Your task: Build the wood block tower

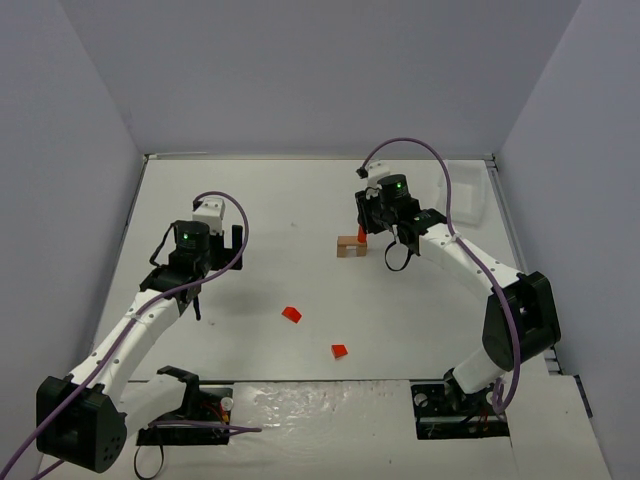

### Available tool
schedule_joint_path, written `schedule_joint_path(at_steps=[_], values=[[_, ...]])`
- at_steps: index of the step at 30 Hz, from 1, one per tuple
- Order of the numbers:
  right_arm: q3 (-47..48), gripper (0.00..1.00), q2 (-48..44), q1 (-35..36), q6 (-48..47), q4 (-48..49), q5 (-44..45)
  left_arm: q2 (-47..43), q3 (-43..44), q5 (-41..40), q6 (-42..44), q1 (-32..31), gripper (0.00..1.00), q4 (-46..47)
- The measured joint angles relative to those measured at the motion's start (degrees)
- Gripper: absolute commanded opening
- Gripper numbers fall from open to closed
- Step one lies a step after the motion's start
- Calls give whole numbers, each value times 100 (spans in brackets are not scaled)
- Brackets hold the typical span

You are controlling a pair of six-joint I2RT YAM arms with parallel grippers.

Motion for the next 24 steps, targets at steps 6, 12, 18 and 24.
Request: schedule_joint_path(at_steps=[6, 12, 18, 24], values=[[-11, 0, 0, 0, 0, 33, 0, 0, -2, 0, 0, 0, 97, 2], [-13, 7, 0, 0, 0, 35, 0, 0, 0, 0, 0, 0, 97, 2], [-32, 21, 0, 0, 0, 72, -2, 0, 0, 39, 2, -2, 97, 0], [-33, 28, -2, 0, 0, 79, 0, 0, -2, 48, 2, -7, 97, 0]])
